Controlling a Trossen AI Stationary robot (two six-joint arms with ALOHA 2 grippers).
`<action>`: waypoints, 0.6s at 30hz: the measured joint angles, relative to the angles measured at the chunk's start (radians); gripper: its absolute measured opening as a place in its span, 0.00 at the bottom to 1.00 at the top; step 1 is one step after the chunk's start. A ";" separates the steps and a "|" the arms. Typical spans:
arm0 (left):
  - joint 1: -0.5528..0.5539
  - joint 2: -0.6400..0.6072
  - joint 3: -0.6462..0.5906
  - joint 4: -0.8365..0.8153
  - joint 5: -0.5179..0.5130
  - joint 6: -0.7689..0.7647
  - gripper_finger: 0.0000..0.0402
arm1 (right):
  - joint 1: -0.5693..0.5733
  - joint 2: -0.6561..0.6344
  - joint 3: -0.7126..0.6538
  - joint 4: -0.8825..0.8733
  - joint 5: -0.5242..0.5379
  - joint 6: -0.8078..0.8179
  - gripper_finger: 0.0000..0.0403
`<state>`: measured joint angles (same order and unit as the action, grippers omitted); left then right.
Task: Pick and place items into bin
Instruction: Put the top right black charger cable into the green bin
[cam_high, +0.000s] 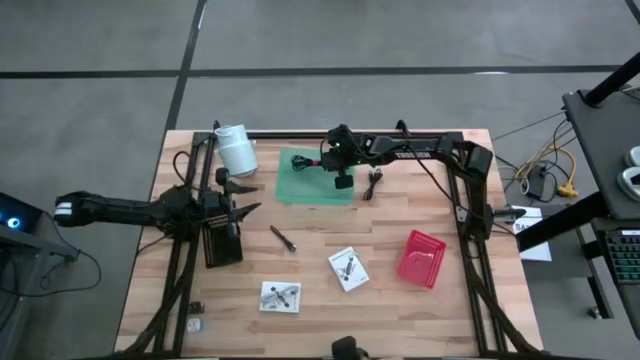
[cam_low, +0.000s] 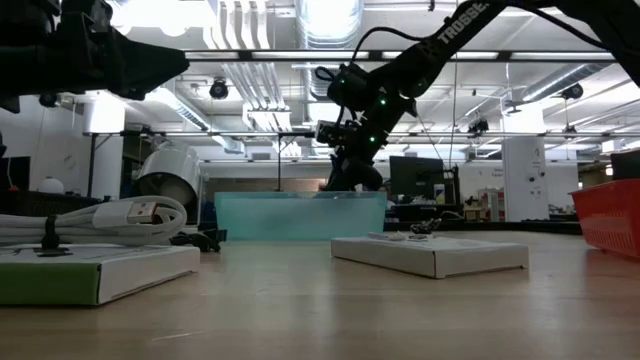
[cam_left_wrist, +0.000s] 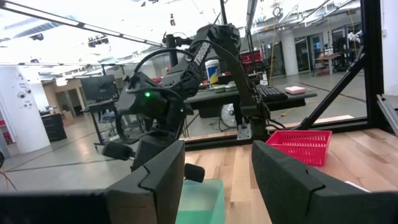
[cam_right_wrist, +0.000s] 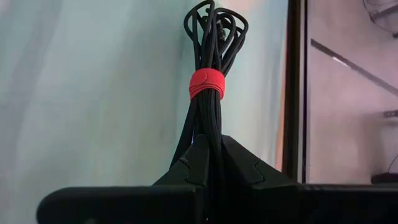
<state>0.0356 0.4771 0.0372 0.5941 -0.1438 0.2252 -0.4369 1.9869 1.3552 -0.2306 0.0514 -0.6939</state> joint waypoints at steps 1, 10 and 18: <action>0.000 0.000 0.000 0.000 0.000 0.000 0.43 | -0.002 0.000 0.000 0.000 0.000 0.012 0.03; 0.000 0.000 0.000 0.000 0.000 0.000 0.43 | -0.002 -0.010 0.000 0.000 0.000 0.045 0.04; 0.000 0.000 0.000 0.000 0.000 0.000 0.43 | -0.002 -0.011 0.000 0.001 0.001 0.047 0.18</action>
<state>0.0354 0.4774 0.0372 0.5941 -0.1436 0.2250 -0.4393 1.9759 1.3552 -0.2295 0.0521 -0.6468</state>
